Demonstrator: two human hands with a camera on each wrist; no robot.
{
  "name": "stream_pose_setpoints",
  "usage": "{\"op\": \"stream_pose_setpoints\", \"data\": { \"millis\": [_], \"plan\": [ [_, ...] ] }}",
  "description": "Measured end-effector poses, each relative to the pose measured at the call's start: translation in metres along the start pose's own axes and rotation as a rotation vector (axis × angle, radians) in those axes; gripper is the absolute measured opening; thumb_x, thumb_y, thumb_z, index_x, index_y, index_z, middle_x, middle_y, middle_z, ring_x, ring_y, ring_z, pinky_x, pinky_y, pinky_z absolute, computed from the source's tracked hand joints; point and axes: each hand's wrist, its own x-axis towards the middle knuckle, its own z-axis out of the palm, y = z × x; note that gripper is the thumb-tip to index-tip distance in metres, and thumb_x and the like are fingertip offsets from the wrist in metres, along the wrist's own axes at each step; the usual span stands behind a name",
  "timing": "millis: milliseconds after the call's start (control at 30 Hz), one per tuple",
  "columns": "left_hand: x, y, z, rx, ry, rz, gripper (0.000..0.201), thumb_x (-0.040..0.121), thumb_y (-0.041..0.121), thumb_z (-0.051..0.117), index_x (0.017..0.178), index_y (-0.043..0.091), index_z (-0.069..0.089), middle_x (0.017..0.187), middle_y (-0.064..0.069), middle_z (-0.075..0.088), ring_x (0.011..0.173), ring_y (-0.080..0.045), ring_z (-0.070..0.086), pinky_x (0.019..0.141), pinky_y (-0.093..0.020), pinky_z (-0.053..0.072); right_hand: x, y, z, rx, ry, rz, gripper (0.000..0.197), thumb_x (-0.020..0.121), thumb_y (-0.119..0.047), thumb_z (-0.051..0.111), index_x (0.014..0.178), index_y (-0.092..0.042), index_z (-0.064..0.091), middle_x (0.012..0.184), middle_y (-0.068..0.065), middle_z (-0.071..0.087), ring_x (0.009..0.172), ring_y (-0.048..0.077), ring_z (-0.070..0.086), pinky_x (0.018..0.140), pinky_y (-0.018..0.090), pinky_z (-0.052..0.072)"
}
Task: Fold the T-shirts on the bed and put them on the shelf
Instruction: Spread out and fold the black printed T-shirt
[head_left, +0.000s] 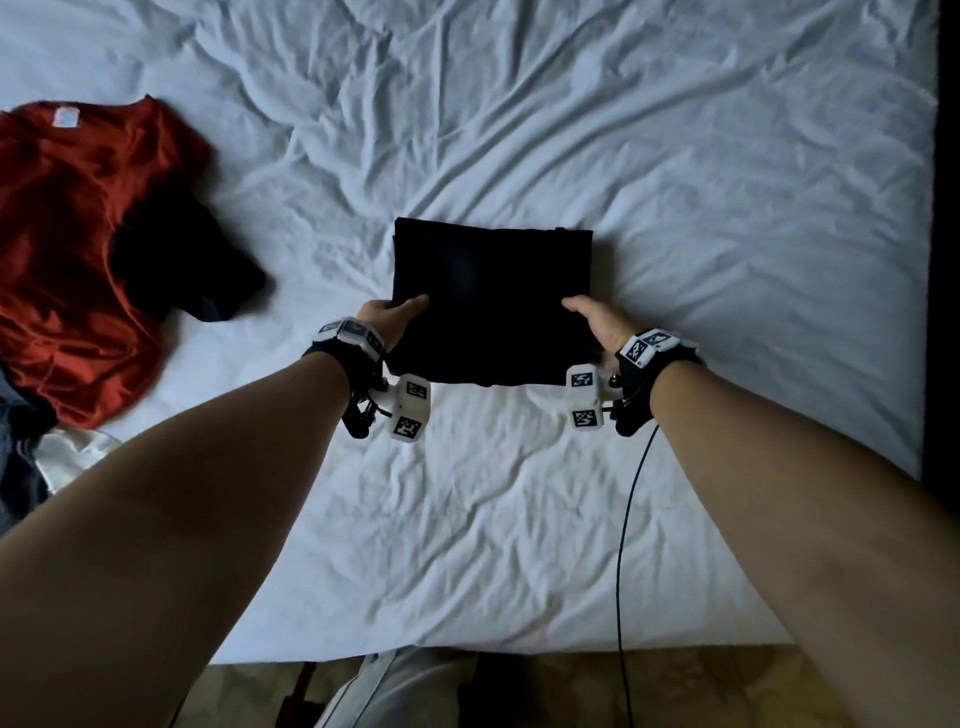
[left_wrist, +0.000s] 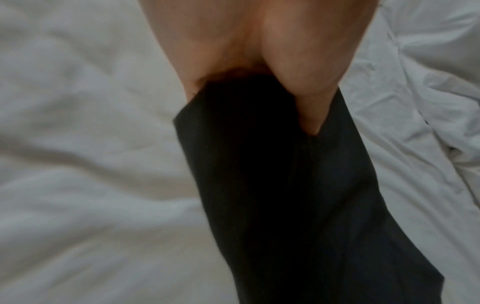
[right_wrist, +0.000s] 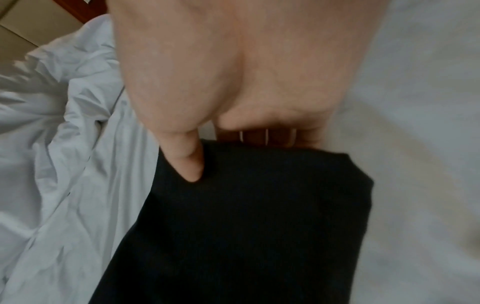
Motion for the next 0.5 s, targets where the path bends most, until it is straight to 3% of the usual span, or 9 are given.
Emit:
{"op": "stream_pose_setpoints", "data": {
  "millis": [67, 133, 233, 333, 400, 500],
  "plan": [
    [-0.005, -0.002, 0.003, 0.005, 0.064, 0.080, 0.045, 0.091, 0.042, 0.061, 0.114, 0.004, 0.066, 0.099, -0.011, 0.068, 0.089, -0.026, 0.066, 0.081, -0.031, 0.051, -0.005, 0.001, 0.003, 0.021, 0.001, -0.052, 0.033, 0.074, -0.045, 0.069, 0.087, -0.014, 0.071, 0.091, 0.008, 0.072, 0.085, 0.030, 0.068, 0.090, 0.045, 0.053],
    [-0.008, -0.002, 0.005, 0.092, 0.114, 0.138, 0.045, 0.095, 0.043, 0.053, 0.118, 0.006, 0.063, 0.102, -0.012, 0.067, 0.094, -0.029, 0.064, 0.077, -0.030, 0.046, -0.018, 0.000, 0.005, -0.079, 0.068, -0.140, 0.043, 0.086, -0.039, 0.062, 0.113, -0.006, 0.064, 0.117, 0.017, 0.066, 0.109, 0.034, 0.062, 0.102, 0.045, 0.046],
    [-0.011, -0.006, 0.008, 0.199, 0.158, 0.132, 0.046, 0.096, 0.045, 0.049, 0.117, 0.006, 0.061, 0.109, -0.015, 0.066, 0.100, -0.035, 0.061, 0.075, -0.032, 0.041, -0.031, 0.005, 0.011, -0.241, 0.162, -0.174, 0.062, 0.092, -0.050, 0.048, 0.135, -0.005, 0.048, 0.138, 0.017, 0.052, 0.128, 0.034, 0.049, 0.107, 0.038, 0.037],
    [-0.013, -0.009, 0.010, 0.214, 0.173, 0.105, 0.046, 0.096, 0.045, 0.049, 0.121, 0.006, 0.056, 0.114, -0.017, 0.064, 0.102, -0.036, 0.060, 0.077, -0.034, 0.042, -0.037, 0.009, 0.019, -0.165, 0.165, -0.178, 0.058, 0.102, -0.036, 0.042, 0.150, -0.008, 0.027, 0.155, 0.013, 0.032, 0.142, 0.028, 0.032, 0.112, 0.032, 0.024],
    [-0.014, -0.012, 0.012, 0.175, 0.187, 0.100, 0.044, 0.096, 0.042, 0.047, 0.129, 0.012, 0.046, 0.110, -0.015, 0.064, 0.094, -0.034, 0.061, 0.076, -0.035, 0.045, -0.038, 0.012, 0.024, -0.101, 0.163, -0.200, 0.061, 0.101, -0.028, 0.045, 0.153, -0.011, 0.018, 0.156, 0.011, 0.029, 0.142, 0.026, 0.032, 0.111, 0.029, 0.024],
    [-0.018, -0.015, 0.011, 0.165, 0.189, 0.183, 0.057, 0.094, 0.026, 0.043, 0.146, 0.035, 0.022, 0.082, -0.006, 0.059, 0.069, -0.026, 0.056, 0.066, -0.032, 0.042, -0.045, 0.019, 0.025, -0.159, 0.167, -0.316, 0.069, 0.097, -0.016, 0.051, 0.154, -0.021, 0.013, 0.152, 0.008, 0.037, 0.132, 0.024, 0.044, 0.102, 0.023, 0.033]
  ]
}}
